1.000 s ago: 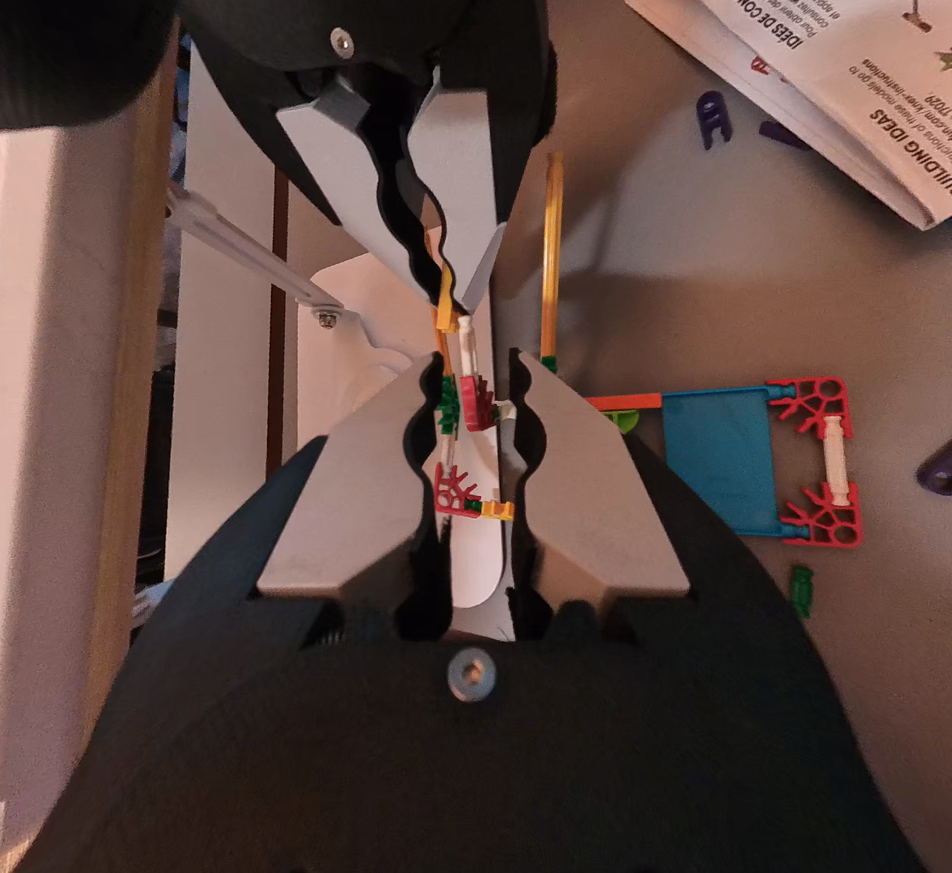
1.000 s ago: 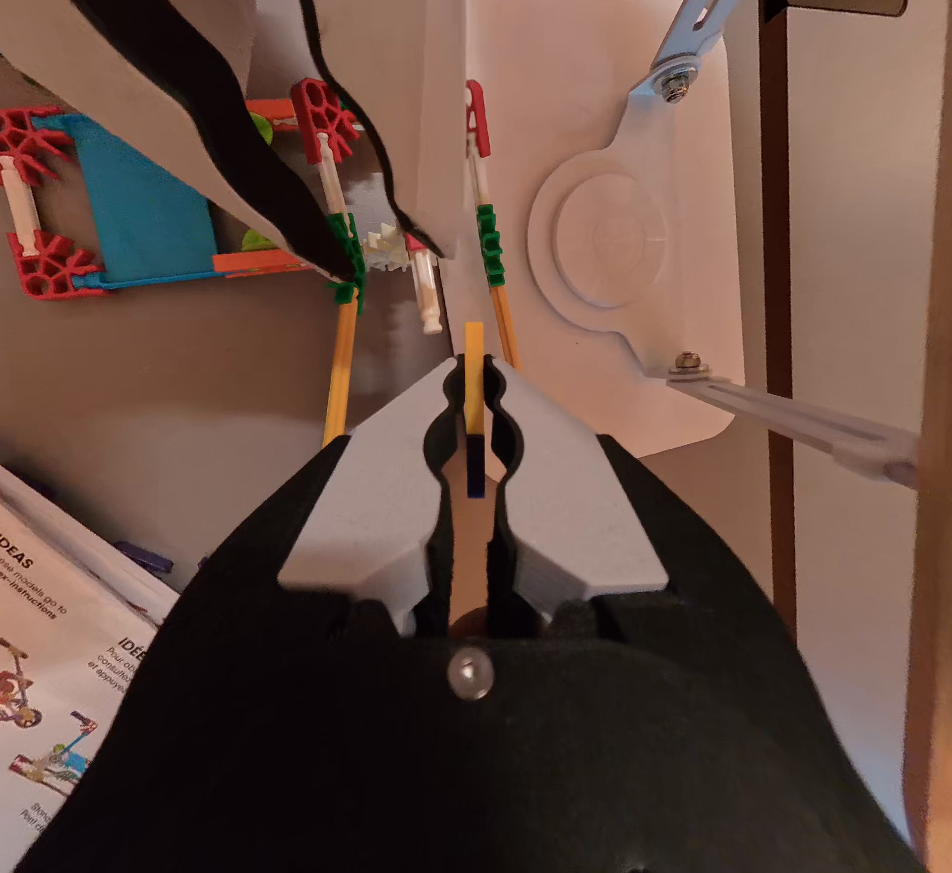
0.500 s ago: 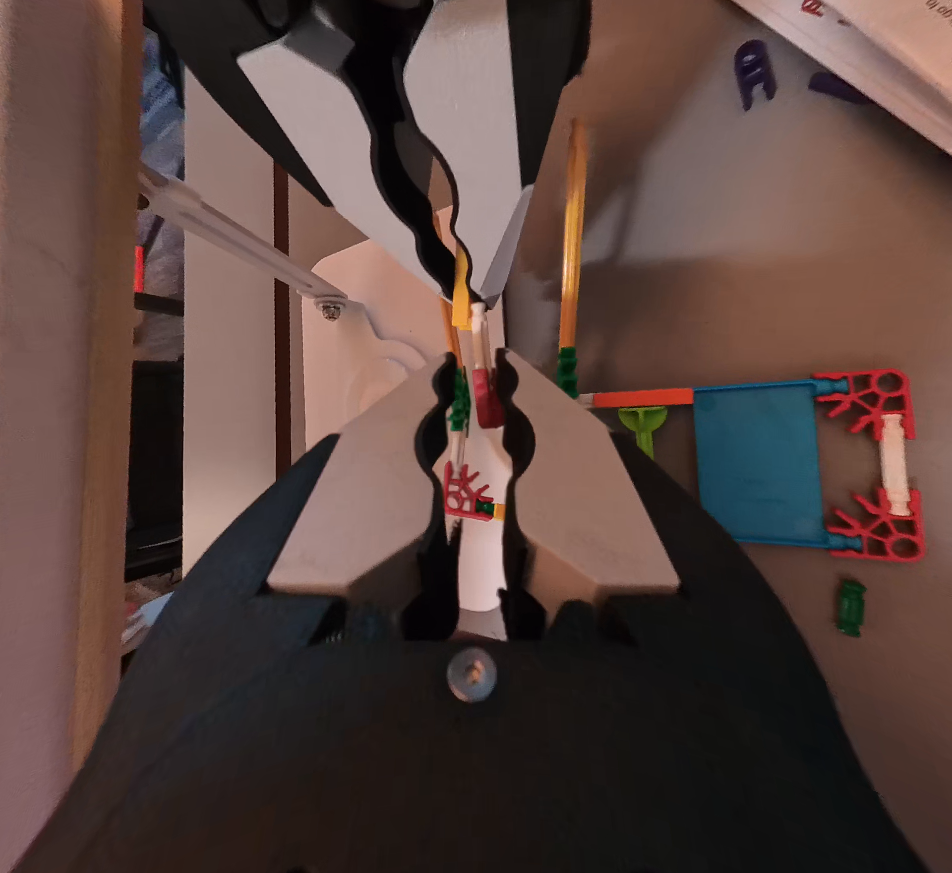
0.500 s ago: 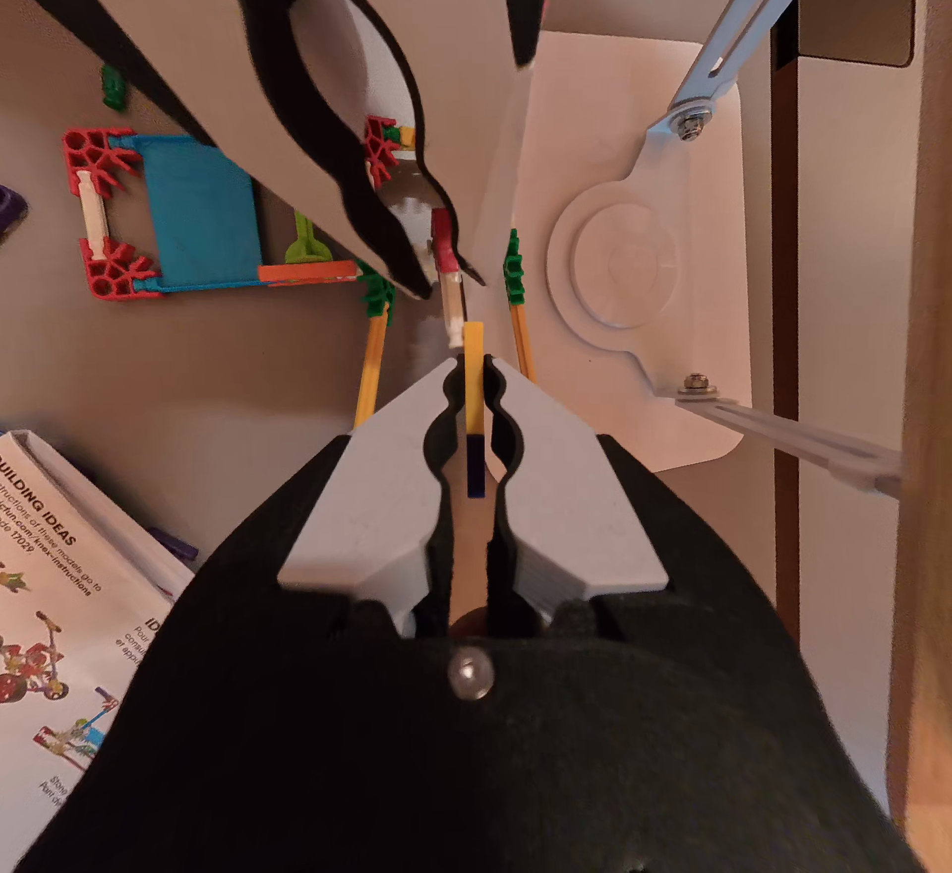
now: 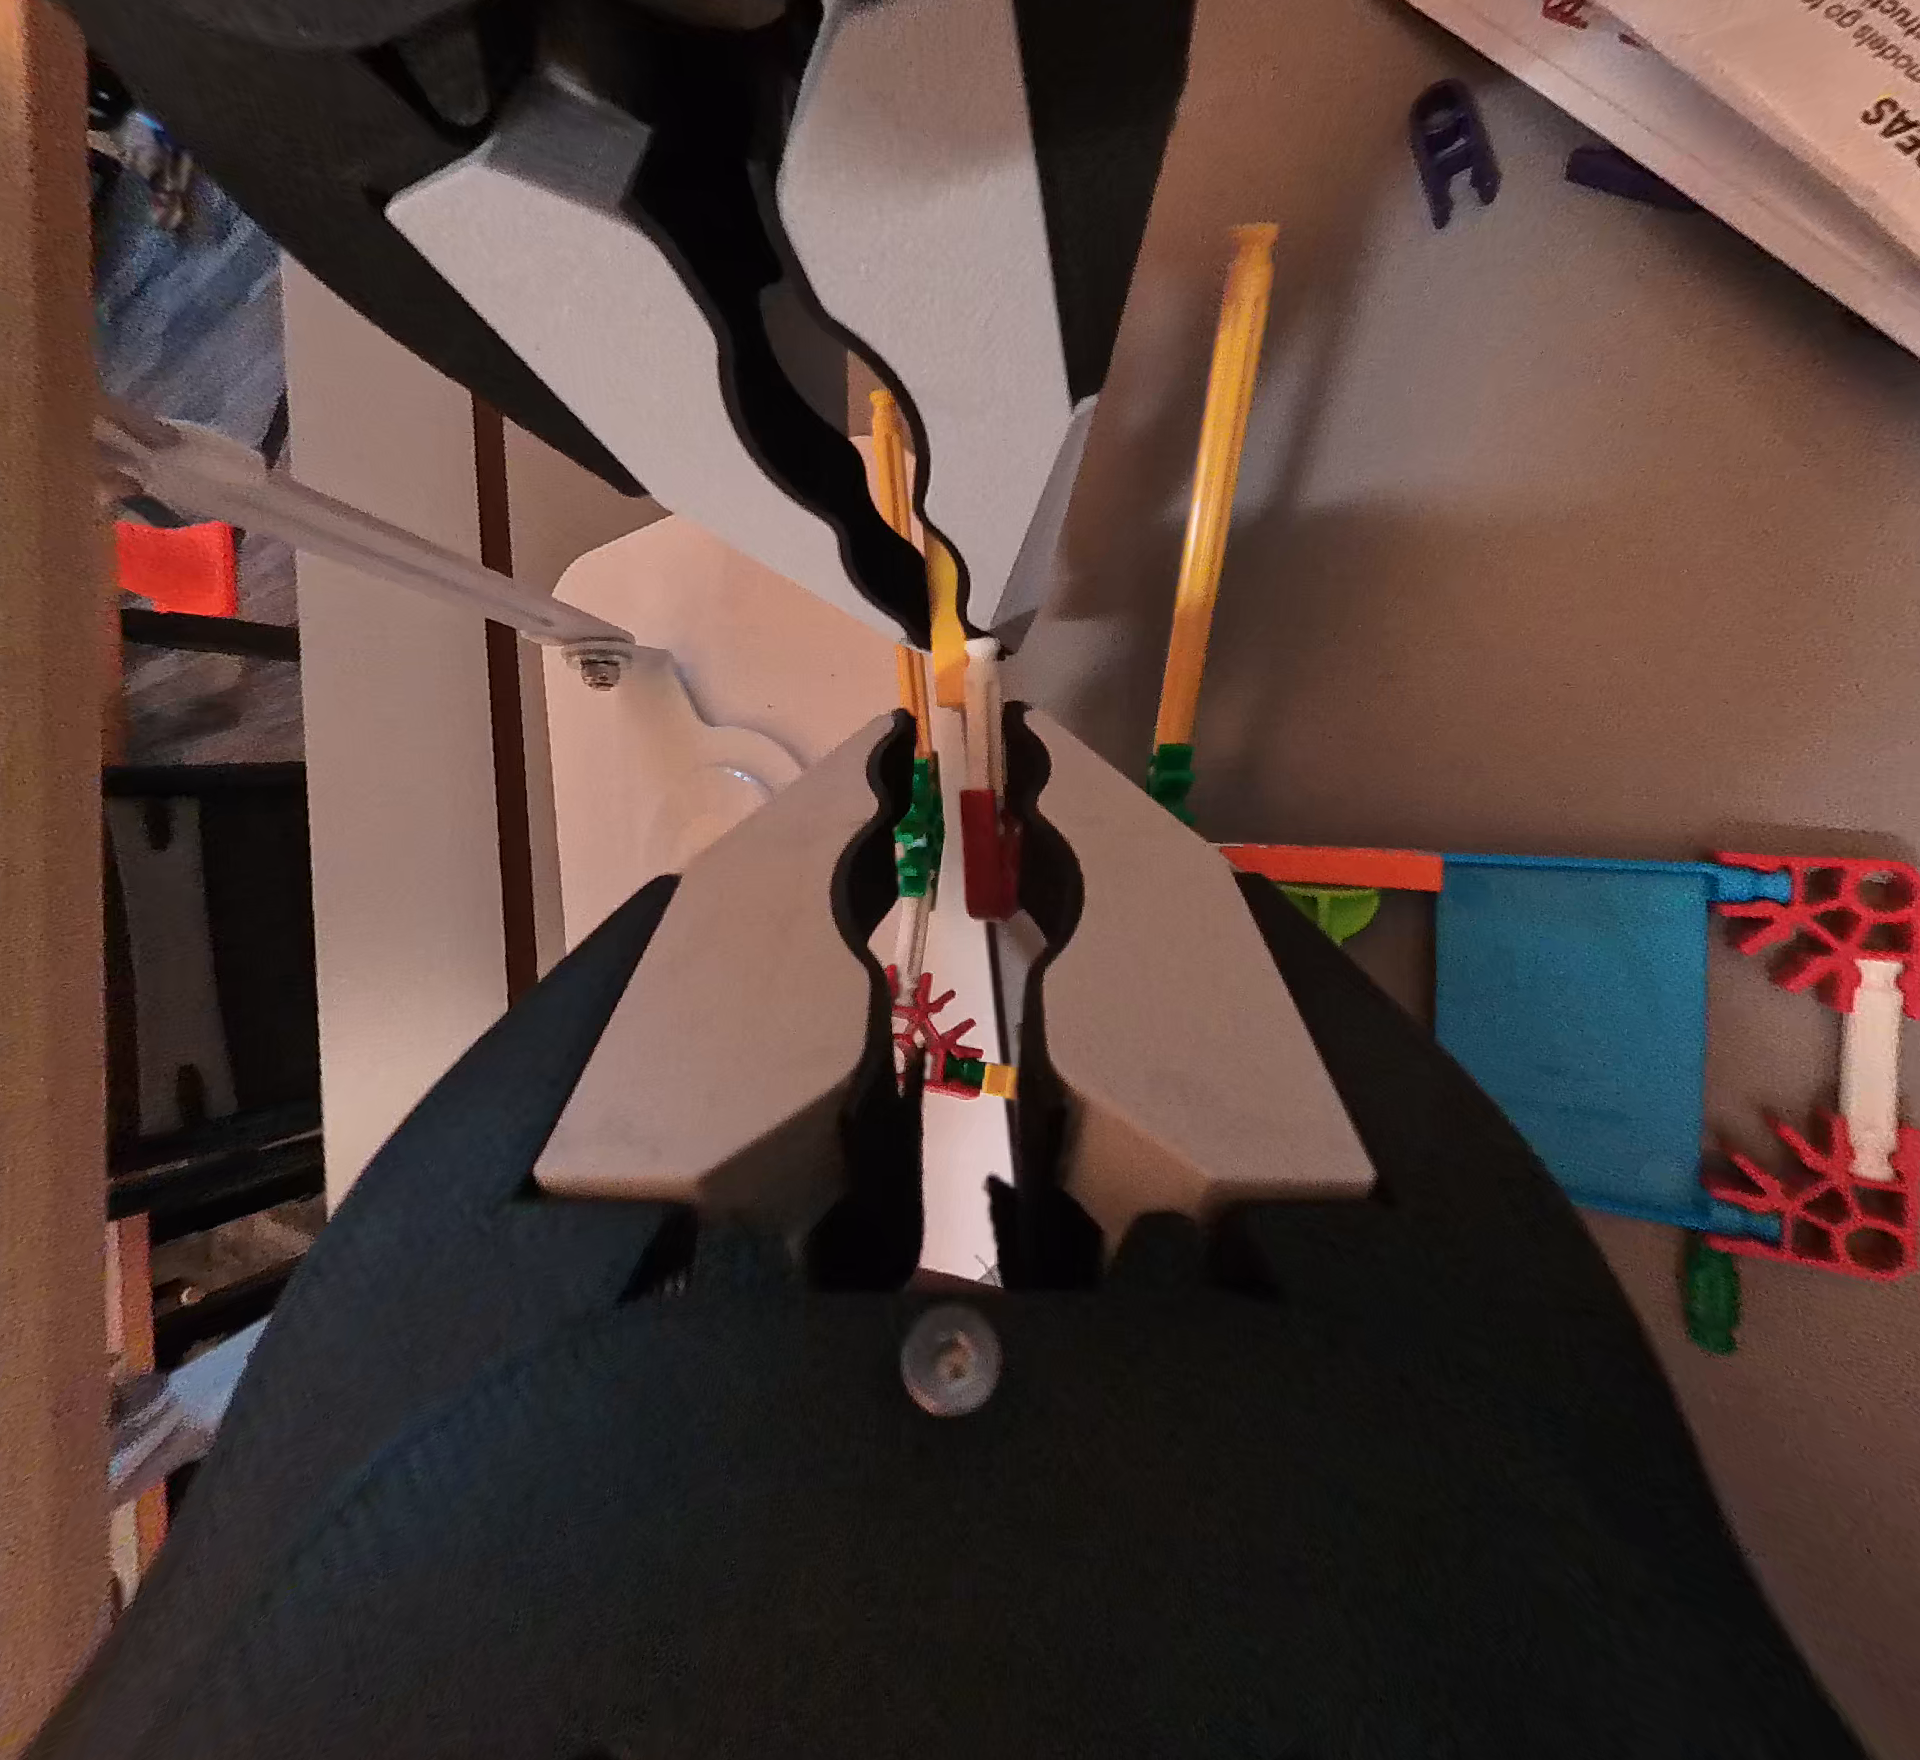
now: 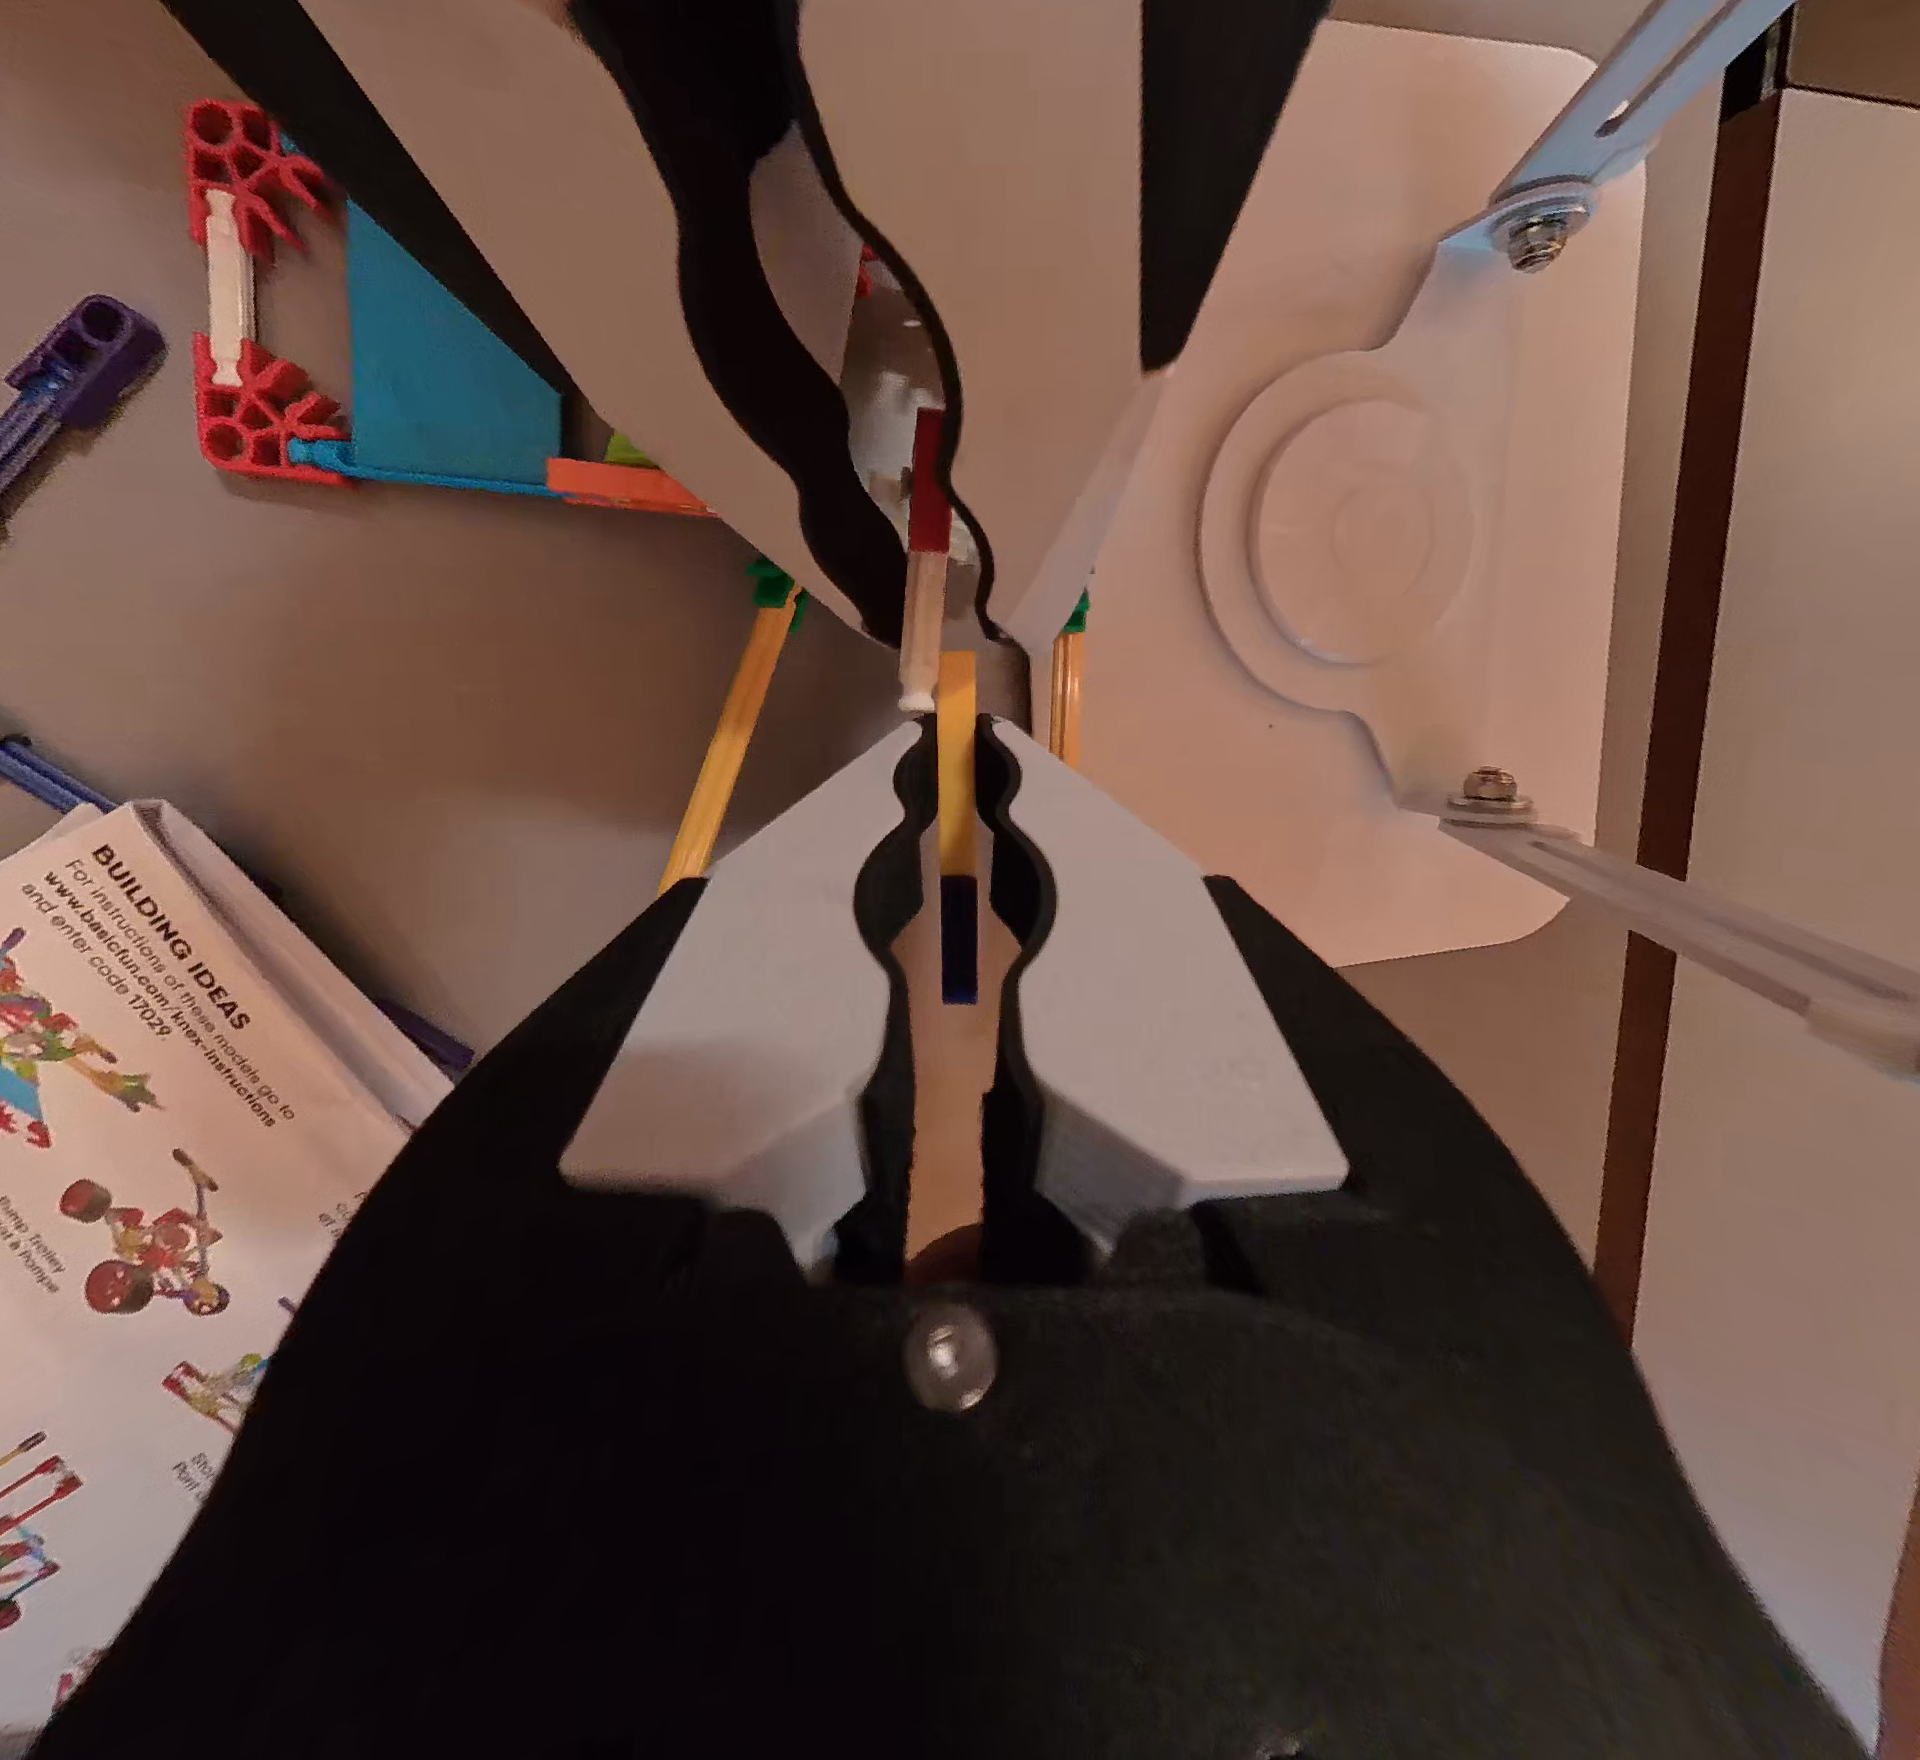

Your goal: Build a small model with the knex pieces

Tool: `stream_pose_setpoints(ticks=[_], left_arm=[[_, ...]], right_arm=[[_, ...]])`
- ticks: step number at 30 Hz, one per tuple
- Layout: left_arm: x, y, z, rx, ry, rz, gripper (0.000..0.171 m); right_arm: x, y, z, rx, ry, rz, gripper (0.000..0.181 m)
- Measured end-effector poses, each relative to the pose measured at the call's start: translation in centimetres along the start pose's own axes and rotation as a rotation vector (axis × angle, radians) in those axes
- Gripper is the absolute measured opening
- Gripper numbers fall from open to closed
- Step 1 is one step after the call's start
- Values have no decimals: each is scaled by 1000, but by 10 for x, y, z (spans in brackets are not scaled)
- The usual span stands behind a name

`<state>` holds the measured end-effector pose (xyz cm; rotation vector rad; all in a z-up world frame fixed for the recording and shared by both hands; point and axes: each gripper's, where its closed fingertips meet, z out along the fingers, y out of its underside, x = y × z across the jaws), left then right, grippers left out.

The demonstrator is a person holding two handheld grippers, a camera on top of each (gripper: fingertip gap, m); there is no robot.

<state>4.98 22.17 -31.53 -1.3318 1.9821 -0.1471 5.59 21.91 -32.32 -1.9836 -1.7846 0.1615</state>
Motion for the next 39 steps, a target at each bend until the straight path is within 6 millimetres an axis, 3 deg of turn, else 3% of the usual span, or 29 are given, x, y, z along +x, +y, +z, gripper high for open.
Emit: stream_pose_setpoints(ticks=[9, 26, 29, 39], left_arm=[[0, -4, -6, 32, 23, -26, 21], [4, -9, -5, 41, 32, -4, 12], [9, -9, -5, 40, 66, -8, 4], [7, -9, -3, 27, 48, -8, 4]], right_arm=[[-4, -4, -8, 14, -18, 12, 4], [-9, 0, -11, -56, -12, 20, 4], [-11, 1, -11, -59, -21, 32, 4], [-10, -1, -11, -53, -12, 44, 6]])
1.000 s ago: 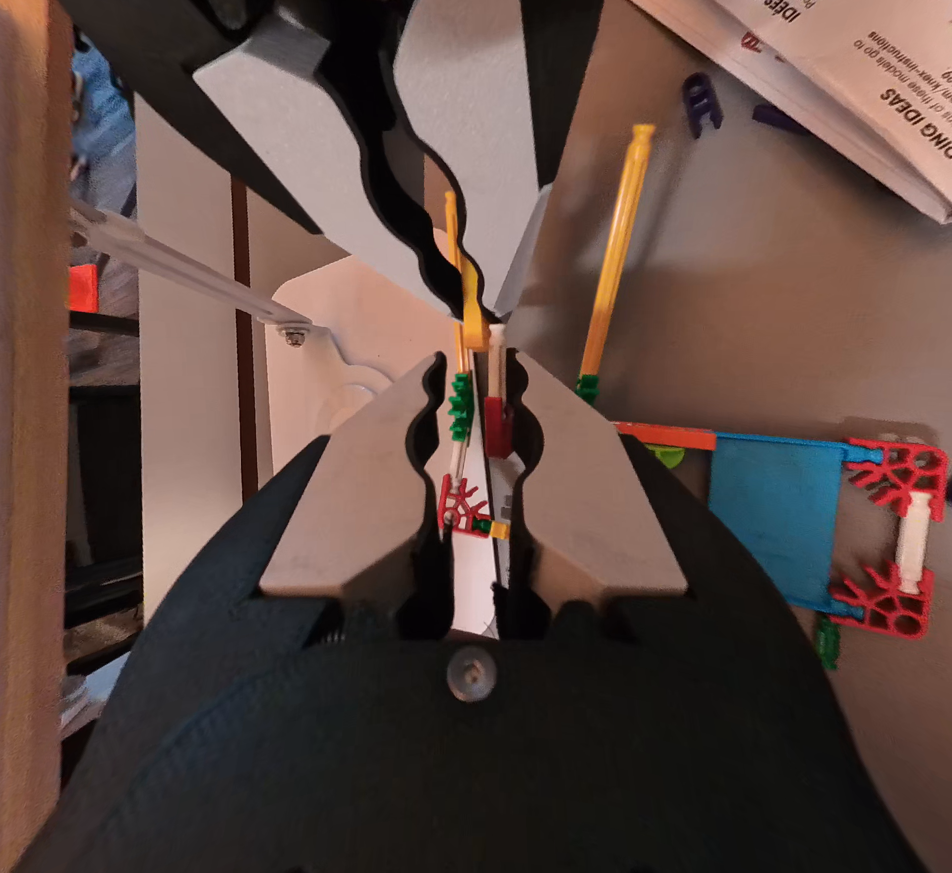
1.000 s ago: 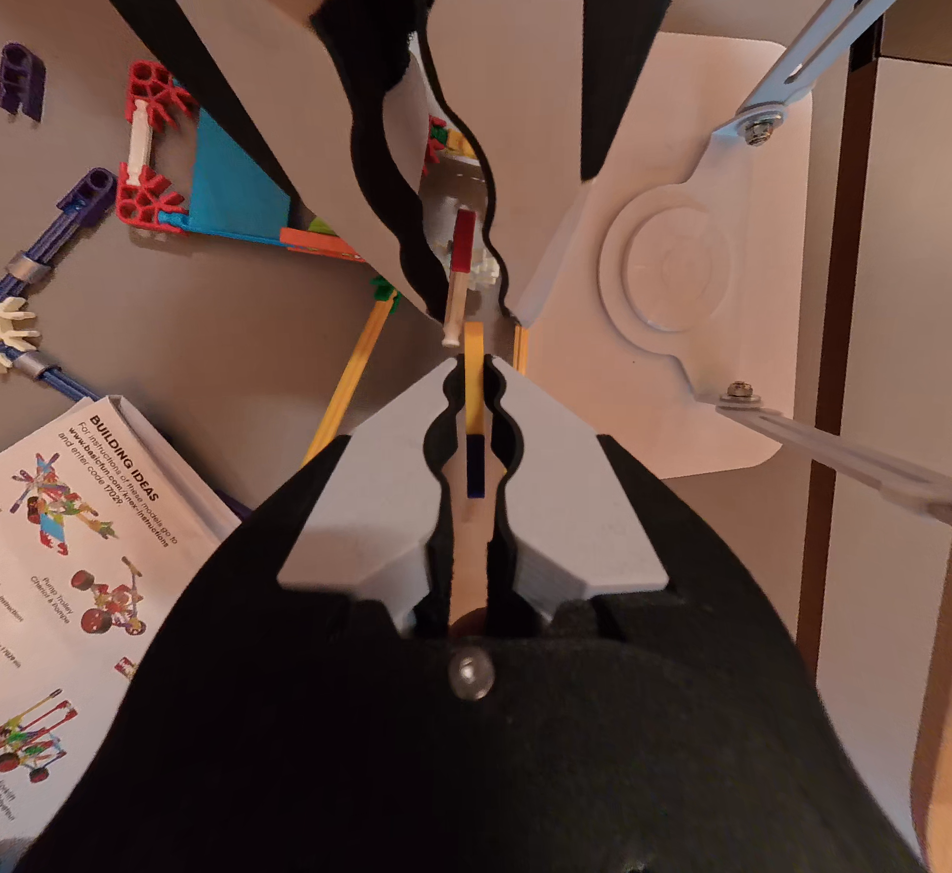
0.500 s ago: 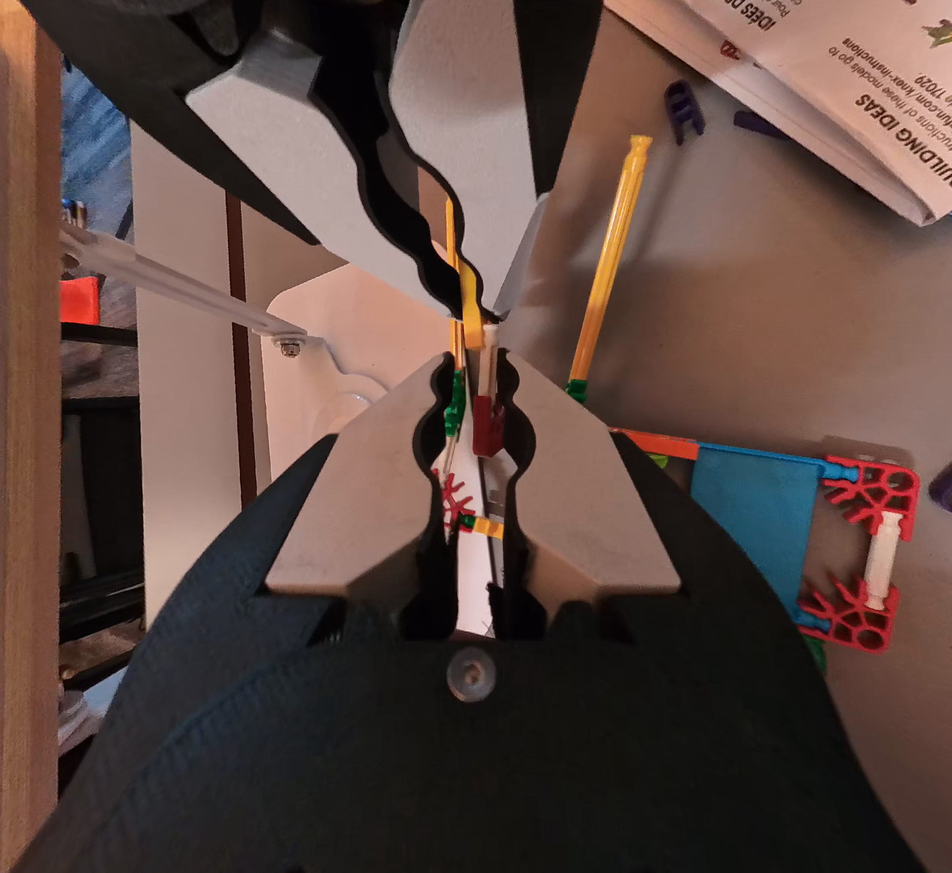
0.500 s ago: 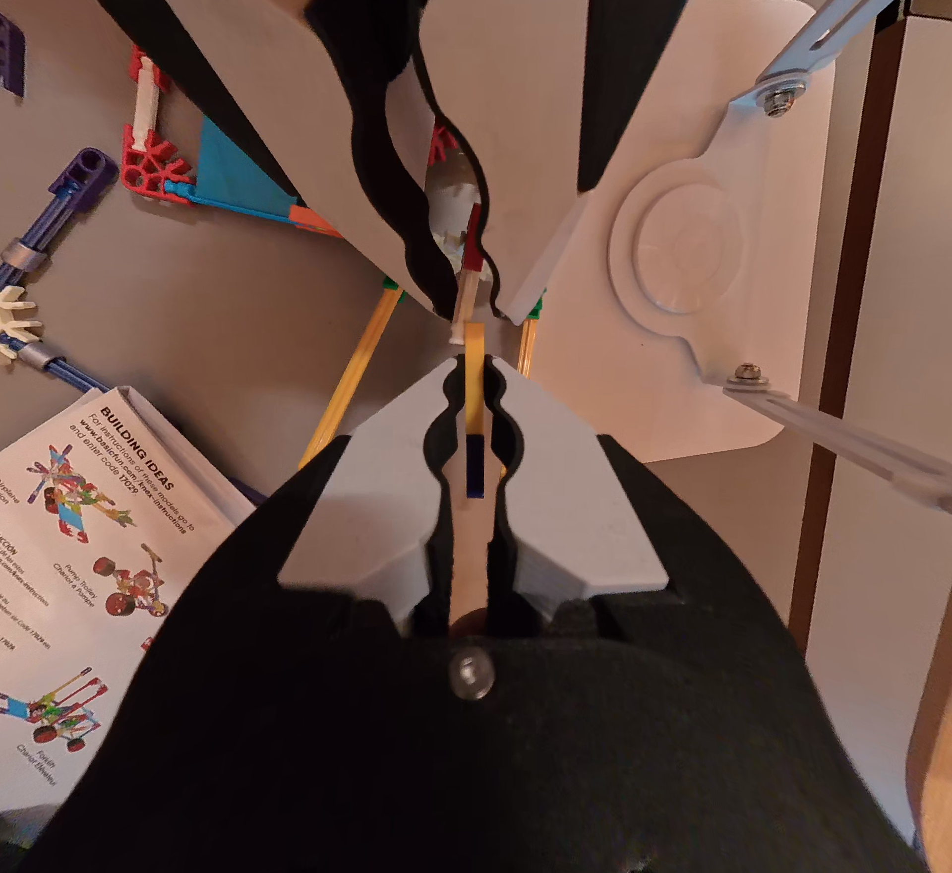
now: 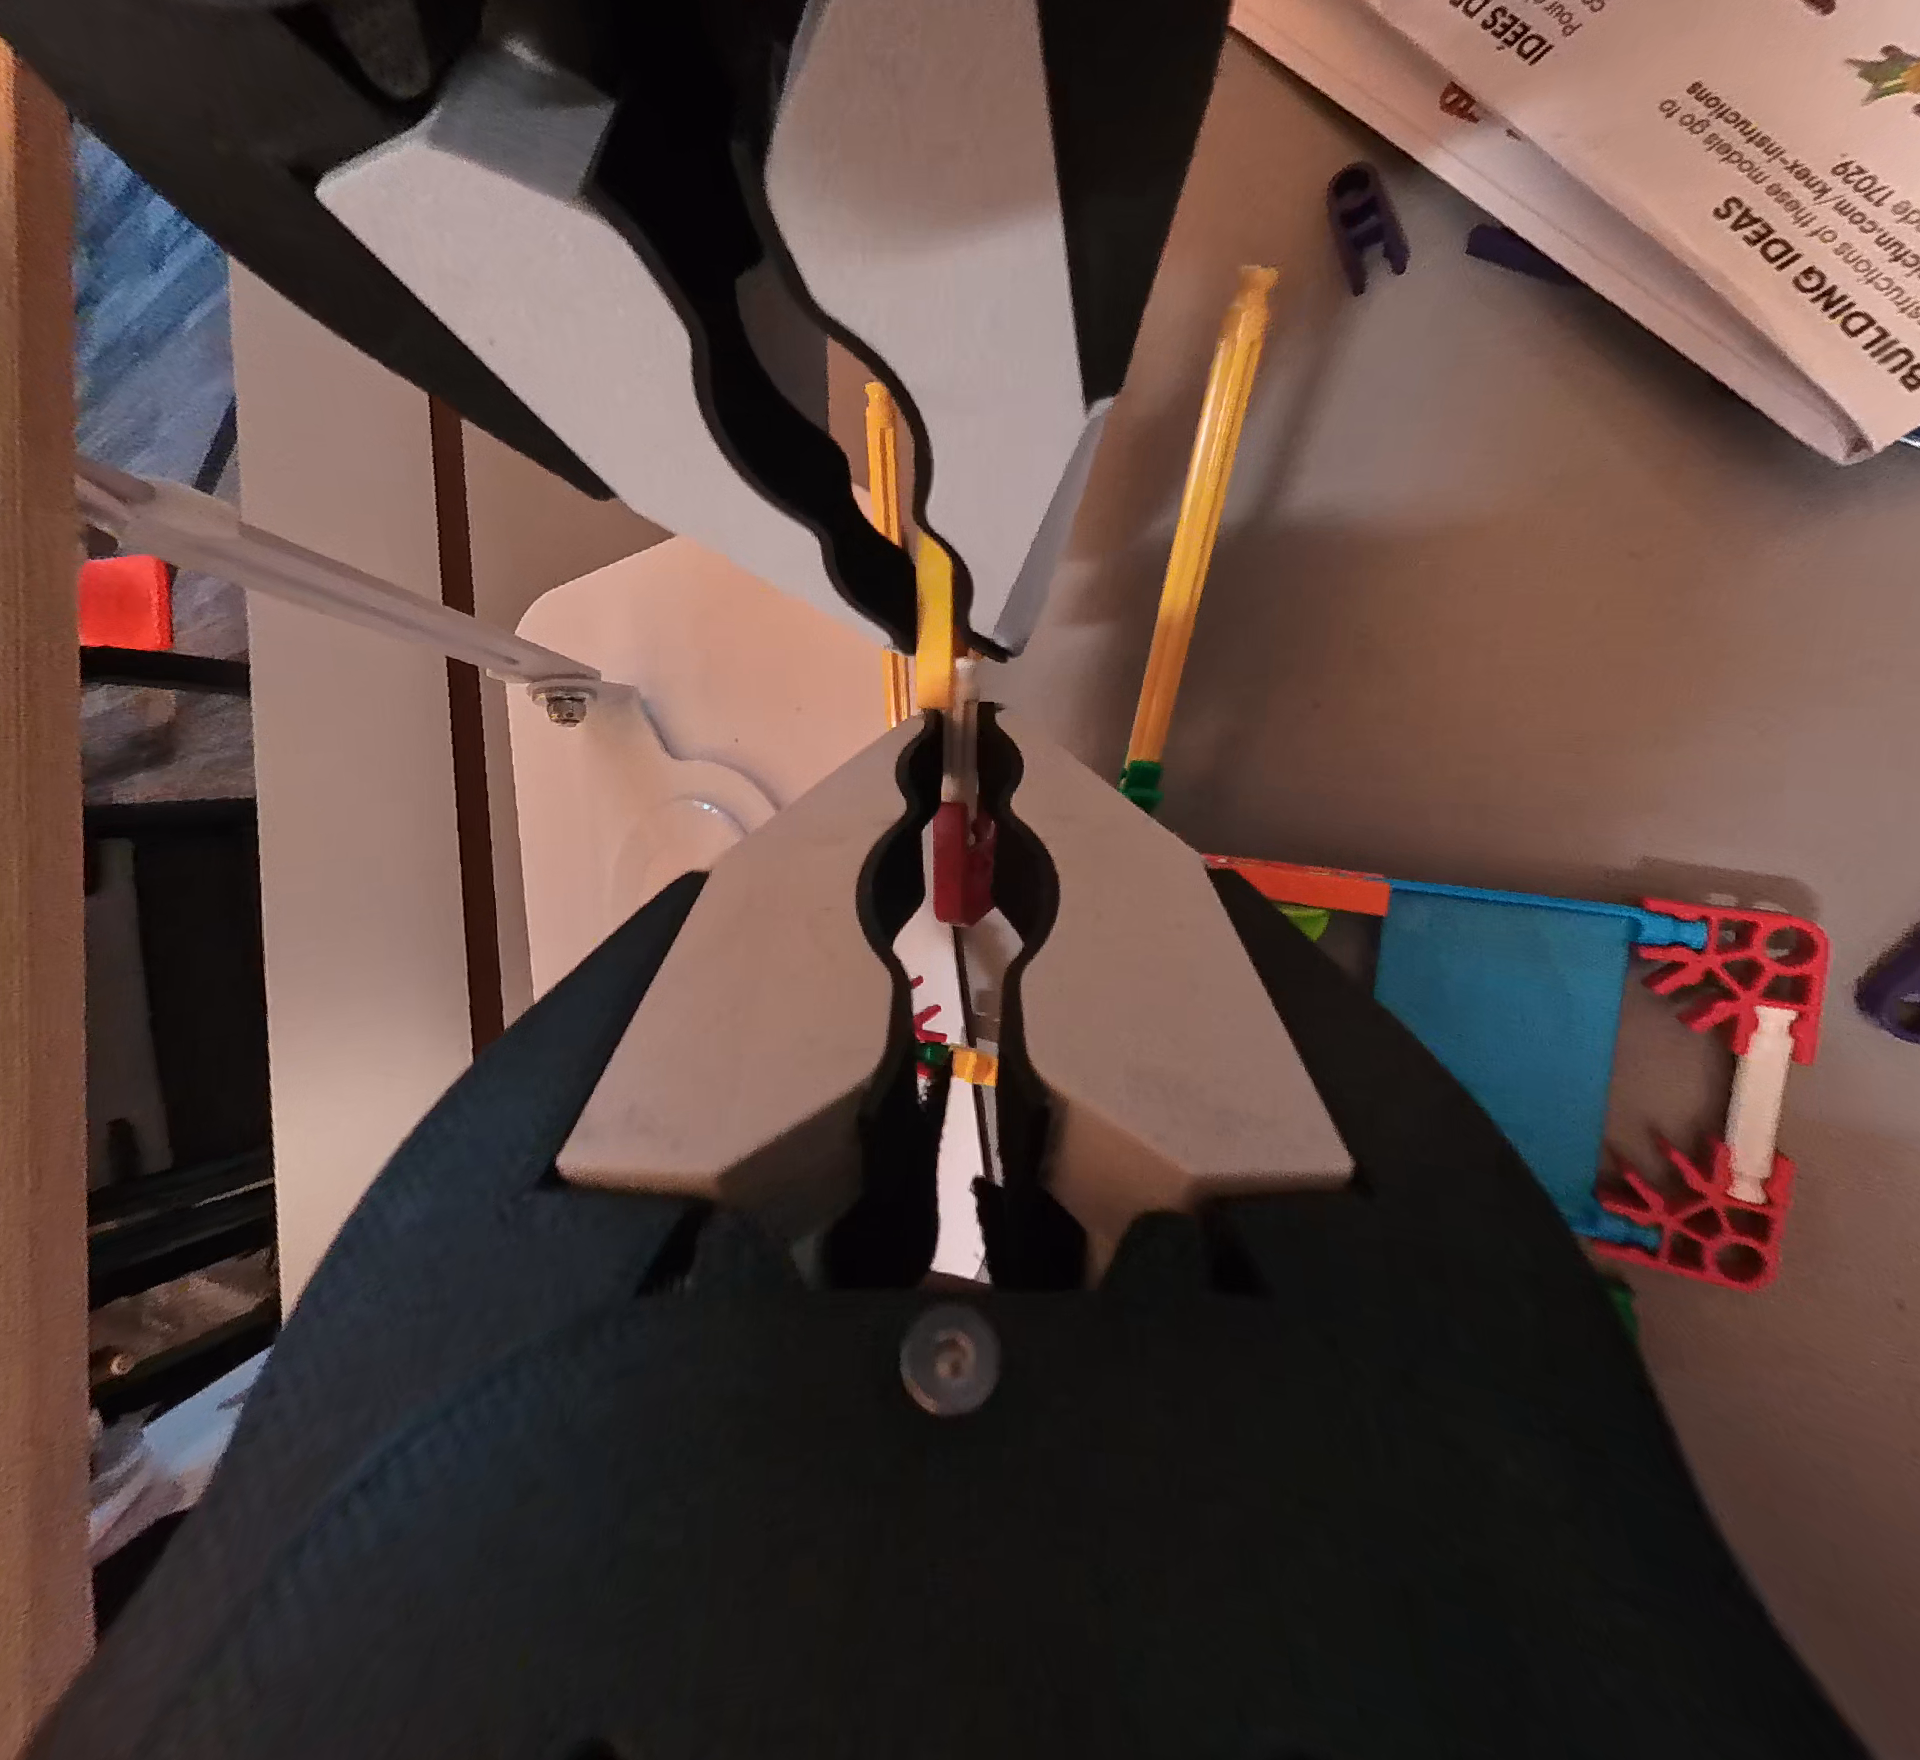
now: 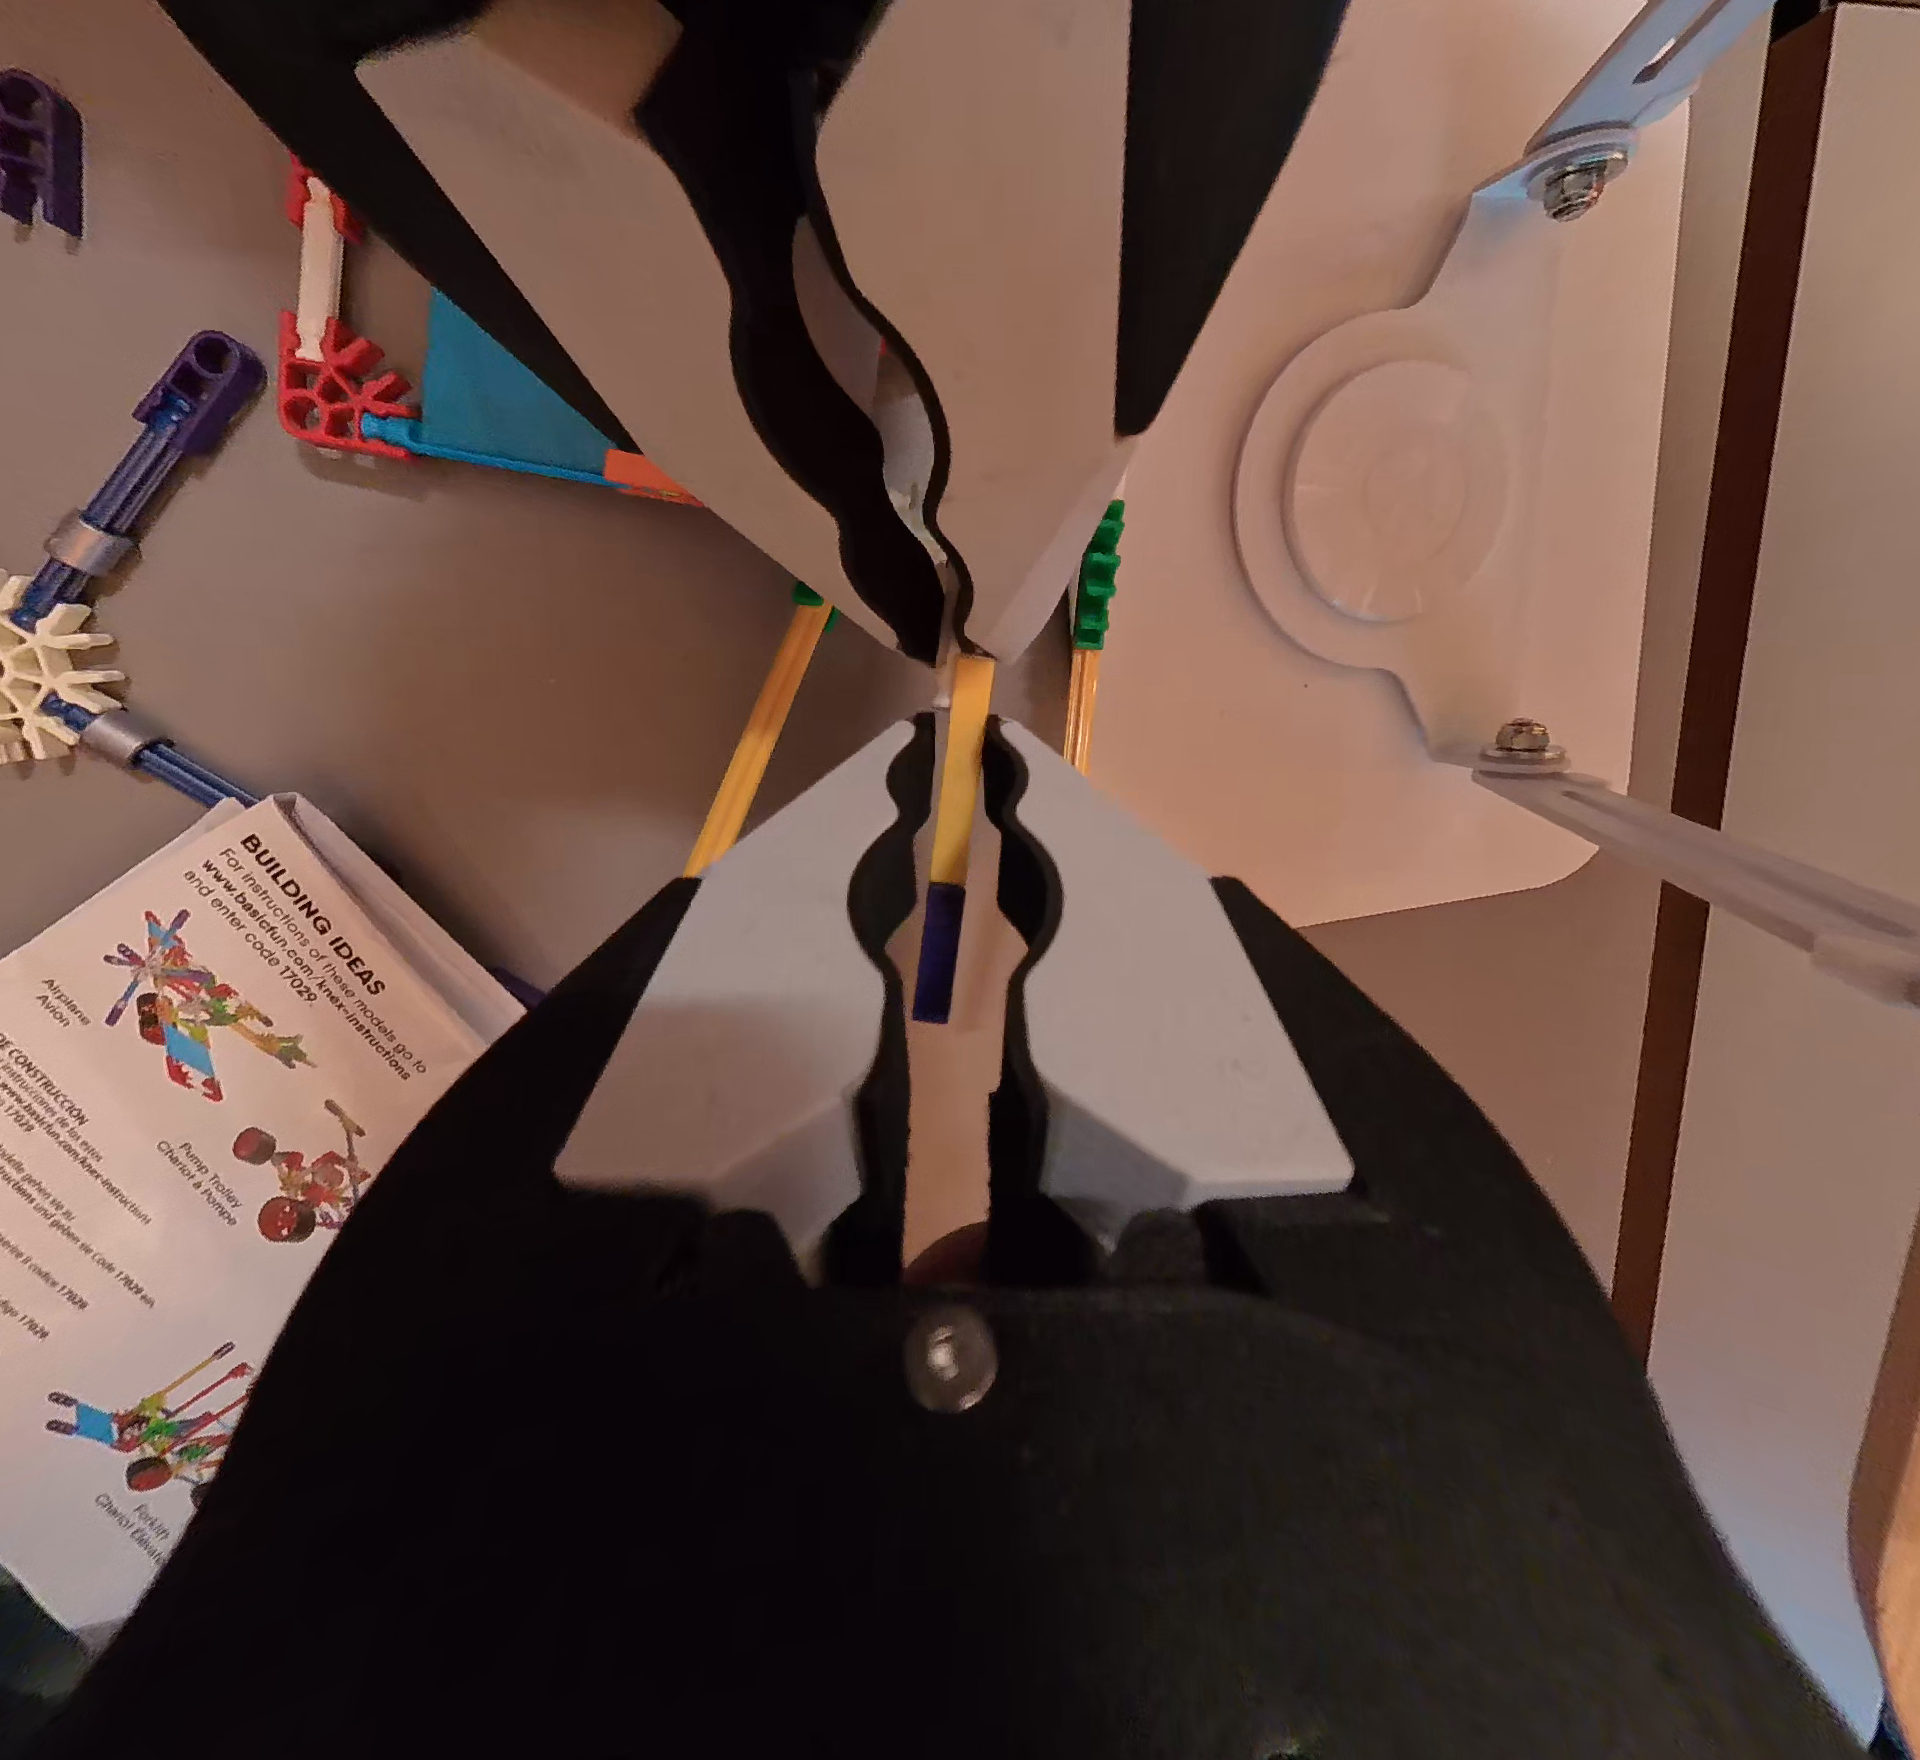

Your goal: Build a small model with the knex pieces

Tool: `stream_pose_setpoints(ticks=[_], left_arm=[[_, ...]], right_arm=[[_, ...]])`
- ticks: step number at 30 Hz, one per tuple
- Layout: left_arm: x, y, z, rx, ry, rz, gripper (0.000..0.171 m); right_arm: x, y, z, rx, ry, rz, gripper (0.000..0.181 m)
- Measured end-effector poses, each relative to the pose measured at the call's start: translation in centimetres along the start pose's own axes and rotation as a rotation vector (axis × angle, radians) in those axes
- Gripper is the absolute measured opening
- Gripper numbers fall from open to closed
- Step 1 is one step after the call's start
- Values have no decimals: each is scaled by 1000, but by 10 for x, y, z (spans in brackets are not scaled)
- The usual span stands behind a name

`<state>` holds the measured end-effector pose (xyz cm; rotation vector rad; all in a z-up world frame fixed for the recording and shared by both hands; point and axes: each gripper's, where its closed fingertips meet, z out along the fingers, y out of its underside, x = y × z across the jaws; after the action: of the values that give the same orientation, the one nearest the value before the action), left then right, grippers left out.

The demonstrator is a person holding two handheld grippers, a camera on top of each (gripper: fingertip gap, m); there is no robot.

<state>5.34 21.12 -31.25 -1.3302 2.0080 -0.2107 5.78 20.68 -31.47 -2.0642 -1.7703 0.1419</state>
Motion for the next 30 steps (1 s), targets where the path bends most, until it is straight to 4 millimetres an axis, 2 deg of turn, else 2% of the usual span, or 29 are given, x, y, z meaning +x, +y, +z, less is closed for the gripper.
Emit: stream_pose_setpoints(ticks=[20, 30], left_arm=[[-9, 8, 3, -45, -88, 29, 2], [-6, 7, 3, -57, -78, 19, 2]], right_arm=[[12, -12, 8, 44, 77, -58, 4], [7, -13, 9, 47, 49, -51, 2]])
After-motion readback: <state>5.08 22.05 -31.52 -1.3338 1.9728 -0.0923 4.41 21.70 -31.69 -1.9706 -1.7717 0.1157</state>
